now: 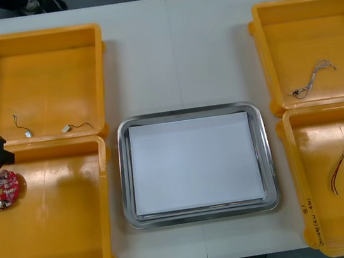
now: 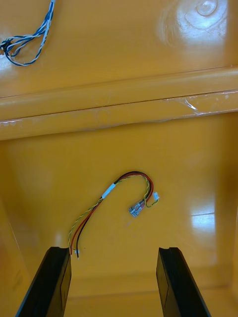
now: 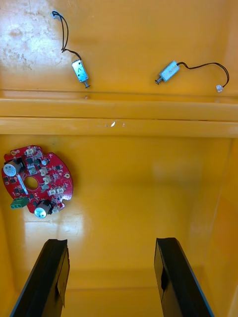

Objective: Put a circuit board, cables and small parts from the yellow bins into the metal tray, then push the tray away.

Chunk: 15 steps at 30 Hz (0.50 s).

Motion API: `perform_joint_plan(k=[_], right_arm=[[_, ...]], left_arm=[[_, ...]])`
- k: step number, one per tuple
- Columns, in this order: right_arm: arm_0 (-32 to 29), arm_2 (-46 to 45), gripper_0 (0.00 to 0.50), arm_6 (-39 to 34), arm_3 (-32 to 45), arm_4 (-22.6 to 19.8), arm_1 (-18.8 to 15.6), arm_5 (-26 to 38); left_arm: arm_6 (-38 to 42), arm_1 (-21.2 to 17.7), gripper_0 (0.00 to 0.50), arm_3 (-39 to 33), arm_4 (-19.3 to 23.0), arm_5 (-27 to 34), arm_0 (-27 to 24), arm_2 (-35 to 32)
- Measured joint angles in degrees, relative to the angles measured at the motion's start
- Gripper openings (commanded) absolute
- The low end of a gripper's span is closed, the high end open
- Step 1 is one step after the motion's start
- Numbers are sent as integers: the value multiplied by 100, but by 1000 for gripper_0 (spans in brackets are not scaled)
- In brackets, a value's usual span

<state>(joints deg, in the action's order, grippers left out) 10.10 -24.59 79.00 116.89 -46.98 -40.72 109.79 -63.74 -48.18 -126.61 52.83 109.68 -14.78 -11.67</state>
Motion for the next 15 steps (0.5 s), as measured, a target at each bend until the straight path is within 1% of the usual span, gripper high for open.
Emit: perform_joint_plan(k=[15], right_arm=[[0, 0, 500, 0, 0, 0, 0, 0]], left_arm=[[0, 0, 500, 0, 0, 0, 0, 0]])
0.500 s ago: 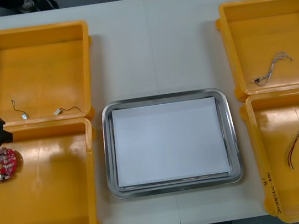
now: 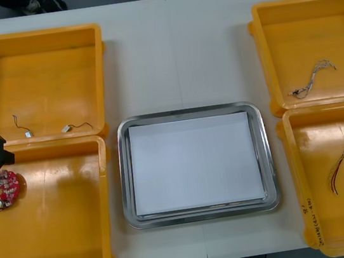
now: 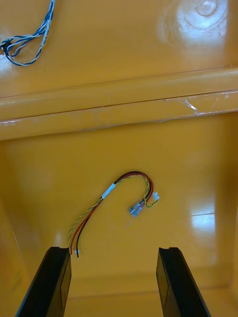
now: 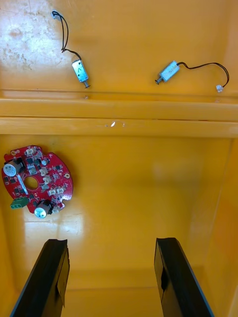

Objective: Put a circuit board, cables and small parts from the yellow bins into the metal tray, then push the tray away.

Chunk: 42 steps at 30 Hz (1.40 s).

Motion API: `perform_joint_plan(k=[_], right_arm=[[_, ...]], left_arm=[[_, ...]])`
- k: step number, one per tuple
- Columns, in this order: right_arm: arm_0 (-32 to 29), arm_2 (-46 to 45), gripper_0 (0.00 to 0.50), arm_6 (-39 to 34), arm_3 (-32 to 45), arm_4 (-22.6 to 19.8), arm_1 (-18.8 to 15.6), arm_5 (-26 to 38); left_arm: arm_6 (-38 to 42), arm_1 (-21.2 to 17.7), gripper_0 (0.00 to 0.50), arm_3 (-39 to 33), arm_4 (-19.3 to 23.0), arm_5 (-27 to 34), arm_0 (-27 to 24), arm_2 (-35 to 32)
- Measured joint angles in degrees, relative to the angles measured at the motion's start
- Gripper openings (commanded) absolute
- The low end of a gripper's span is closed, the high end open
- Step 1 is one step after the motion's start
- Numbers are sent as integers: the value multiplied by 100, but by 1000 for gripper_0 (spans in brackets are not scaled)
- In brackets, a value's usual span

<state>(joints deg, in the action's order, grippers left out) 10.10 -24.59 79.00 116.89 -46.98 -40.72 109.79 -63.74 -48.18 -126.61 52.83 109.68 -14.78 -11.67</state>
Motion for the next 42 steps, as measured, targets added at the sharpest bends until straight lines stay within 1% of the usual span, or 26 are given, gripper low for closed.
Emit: perform_joint_plan(k=[42], right_arm=[[0, 0, 500, 0, 0, 0, 0, 0]], left_arm=[[0, 0, 500, 0, 0, 0, 0, 0]])
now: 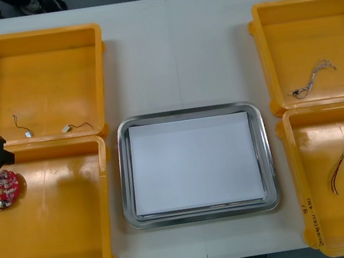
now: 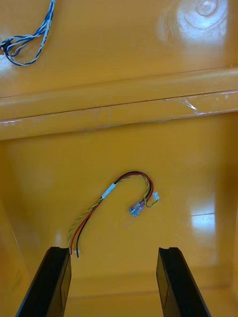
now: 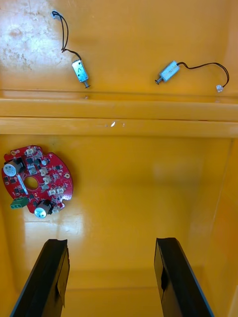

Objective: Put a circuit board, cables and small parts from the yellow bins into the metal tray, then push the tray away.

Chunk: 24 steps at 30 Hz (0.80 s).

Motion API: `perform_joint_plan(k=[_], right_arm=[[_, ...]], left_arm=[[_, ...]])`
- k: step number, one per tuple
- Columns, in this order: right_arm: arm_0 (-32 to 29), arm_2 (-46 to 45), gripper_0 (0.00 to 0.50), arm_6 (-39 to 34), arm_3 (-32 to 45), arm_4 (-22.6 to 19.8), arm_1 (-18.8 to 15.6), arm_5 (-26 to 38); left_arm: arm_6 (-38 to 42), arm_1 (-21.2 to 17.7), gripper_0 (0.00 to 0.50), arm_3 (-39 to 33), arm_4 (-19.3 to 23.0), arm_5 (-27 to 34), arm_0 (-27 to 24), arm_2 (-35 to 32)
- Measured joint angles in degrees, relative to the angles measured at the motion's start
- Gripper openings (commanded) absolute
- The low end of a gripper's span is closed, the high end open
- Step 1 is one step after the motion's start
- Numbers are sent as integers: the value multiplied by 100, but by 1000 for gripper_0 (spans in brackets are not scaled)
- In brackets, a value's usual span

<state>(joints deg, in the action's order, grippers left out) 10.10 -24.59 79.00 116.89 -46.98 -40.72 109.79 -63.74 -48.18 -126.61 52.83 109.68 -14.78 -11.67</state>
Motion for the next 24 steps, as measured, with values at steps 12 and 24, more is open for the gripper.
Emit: perform_joint_plan(k=[12, 24], right_arm=[[0, 0, 500, 0, 0, 0, 0, 0], [0, 0, 500, 0, 0, 0, 0, 0]], left_arm=[[0, 0, 500, 0, 0, 0, 0, 0], [0, 0, 500, 0, 0, 0, 0, 0]])
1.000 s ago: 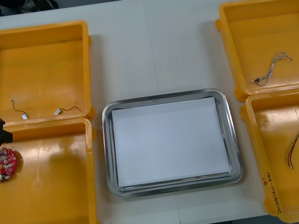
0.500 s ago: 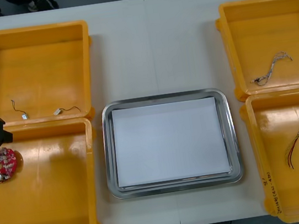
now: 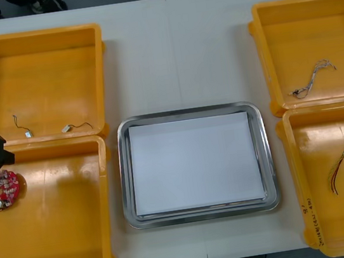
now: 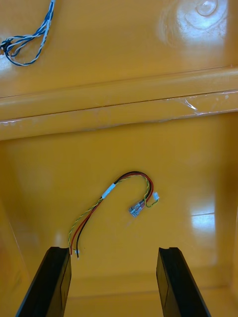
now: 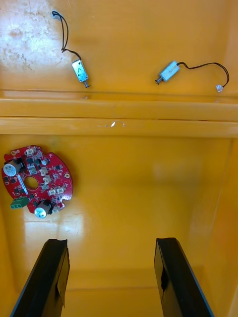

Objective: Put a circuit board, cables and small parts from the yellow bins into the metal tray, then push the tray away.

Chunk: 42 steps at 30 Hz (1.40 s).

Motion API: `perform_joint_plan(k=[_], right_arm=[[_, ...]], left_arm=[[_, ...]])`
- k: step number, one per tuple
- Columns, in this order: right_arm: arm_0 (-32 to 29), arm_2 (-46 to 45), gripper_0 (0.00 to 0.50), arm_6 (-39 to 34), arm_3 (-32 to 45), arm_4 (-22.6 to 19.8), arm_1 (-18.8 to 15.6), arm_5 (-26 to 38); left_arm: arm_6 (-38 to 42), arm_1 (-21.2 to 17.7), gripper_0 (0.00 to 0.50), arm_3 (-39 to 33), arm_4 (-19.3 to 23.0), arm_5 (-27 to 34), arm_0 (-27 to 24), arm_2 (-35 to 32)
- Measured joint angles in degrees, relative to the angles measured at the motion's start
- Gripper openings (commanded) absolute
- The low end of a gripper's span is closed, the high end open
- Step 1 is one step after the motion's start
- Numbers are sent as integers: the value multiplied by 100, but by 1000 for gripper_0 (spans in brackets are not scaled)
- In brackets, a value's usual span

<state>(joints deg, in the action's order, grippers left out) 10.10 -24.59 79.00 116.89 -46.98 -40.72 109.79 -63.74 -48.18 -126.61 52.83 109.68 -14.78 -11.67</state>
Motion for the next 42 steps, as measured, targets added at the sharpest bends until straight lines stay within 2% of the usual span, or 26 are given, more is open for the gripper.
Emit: perform_joint_plan(k=[42], right_arm=[[0, 0, 500, 0, 0, 0, 0, 0]], left_arm=[[0, 0, 500, 0, 0, 0, 0, 0]])
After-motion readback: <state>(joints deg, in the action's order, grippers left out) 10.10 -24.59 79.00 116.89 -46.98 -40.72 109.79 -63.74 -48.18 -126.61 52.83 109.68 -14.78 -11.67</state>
